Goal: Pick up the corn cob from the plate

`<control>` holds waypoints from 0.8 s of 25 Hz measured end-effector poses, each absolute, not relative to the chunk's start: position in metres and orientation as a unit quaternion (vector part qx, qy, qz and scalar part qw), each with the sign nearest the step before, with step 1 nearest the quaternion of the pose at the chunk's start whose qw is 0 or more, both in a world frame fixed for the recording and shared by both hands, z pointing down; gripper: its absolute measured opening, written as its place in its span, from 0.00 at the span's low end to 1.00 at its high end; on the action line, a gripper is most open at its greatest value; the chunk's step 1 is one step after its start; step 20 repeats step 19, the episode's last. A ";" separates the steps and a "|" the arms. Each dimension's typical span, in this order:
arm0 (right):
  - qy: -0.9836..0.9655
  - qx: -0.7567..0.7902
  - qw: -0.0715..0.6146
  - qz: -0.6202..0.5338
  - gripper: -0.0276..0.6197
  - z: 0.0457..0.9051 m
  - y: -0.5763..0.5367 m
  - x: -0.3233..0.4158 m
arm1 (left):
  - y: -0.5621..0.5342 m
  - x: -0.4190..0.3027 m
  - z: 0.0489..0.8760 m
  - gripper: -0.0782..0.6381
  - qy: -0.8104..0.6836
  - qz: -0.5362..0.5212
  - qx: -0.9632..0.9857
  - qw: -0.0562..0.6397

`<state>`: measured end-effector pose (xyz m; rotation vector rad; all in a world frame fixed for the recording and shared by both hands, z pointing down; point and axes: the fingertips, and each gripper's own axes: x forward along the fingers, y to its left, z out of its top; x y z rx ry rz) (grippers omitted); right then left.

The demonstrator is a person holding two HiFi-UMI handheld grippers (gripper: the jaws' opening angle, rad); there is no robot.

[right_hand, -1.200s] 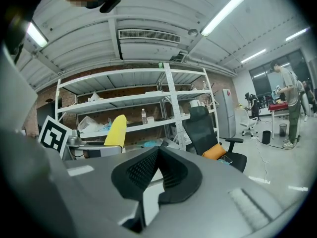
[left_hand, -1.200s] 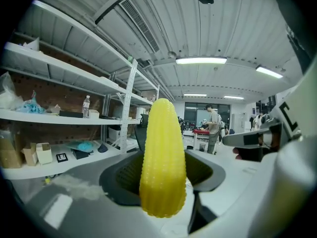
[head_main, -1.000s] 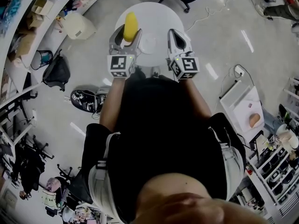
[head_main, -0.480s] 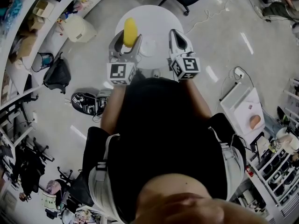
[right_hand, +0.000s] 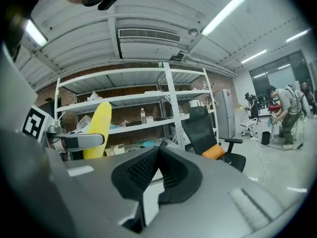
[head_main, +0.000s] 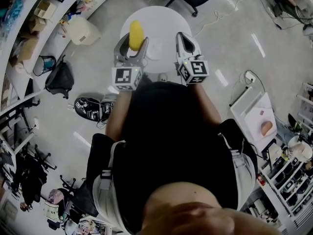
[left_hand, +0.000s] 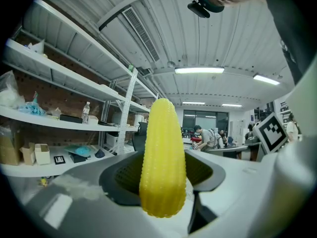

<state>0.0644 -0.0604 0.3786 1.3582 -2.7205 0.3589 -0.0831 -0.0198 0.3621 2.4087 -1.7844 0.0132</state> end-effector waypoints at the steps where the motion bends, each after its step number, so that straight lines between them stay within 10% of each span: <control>1: -0.888 0.443 0.040 0.118 0.05 0.379 -0.061 0.065 | -0.020 -0.082 0.362 0.48 -0.594 0.004 0.802 0.072; 20: -0.889 0.440 0.042 0.119 0.05 0.381 -0.072 0.064 | -0.028 -0.079 0.365 0.48 -0.590 0.002 0.804 0.078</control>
